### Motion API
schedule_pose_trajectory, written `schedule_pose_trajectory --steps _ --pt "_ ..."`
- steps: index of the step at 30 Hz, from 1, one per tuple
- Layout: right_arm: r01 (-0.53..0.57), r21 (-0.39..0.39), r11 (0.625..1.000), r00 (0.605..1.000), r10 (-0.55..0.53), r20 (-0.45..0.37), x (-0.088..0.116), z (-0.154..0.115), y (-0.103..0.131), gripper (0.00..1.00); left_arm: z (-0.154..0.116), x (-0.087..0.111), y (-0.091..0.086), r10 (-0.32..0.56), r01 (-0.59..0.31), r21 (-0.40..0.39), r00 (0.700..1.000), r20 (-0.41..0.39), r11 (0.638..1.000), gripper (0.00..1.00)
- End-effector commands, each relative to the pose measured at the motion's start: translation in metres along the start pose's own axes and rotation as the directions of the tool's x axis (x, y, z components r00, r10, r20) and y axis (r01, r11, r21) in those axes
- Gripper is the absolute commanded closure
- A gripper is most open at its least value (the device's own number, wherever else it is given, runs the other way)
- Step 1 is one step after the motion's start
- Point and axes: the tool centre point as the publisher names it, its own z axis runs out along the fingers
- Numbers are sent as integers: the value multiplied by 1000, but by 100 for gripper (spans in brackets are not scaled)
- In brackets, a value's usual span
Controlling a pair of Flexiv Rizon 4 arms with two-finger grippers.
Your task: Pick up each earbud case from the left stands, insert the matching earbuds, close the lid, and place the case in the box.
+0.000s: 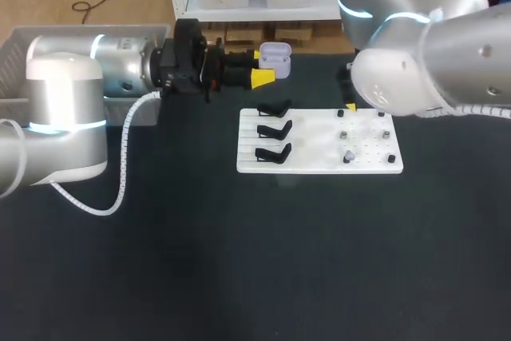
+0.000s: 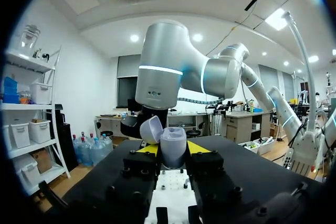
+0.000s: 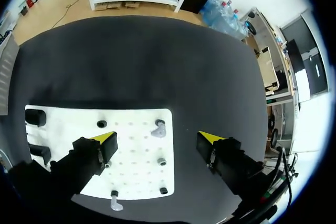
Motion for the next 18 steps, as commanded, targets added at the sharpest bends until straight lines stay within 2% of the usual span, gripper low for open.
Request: schedule_pose_trajectory --steps 1,2,3,4,7,18 --pt "-24 15 1000 1000 24 -1 -4 6 5 6 0 0 -1 2 -2 -5 1000 0 1000 100" --pt "-29 19 999 1000 29 1 -4 6 5 11 0 0 -1 2 -2 -5 1000 0 1000 100" --pt "-38 23 999 999 38 4 -4 7 4 26 0 0 -1 2 -2 -5 1000 0 1000 100" --pt "-45 23 999 999 45 6 -4 7 3 36 0 0 -1 2 -2 -5 1000 0 1000 100" --pt "-59 23 998 998 58 10 -3 6 0 51 0 0 -1 2 -2 -5 1000 0 1000 100" --pt "-89 28 996 996 88 33 0 10 -2 58 0 0 -1 2 -2 -5 1000 0 1000 100"
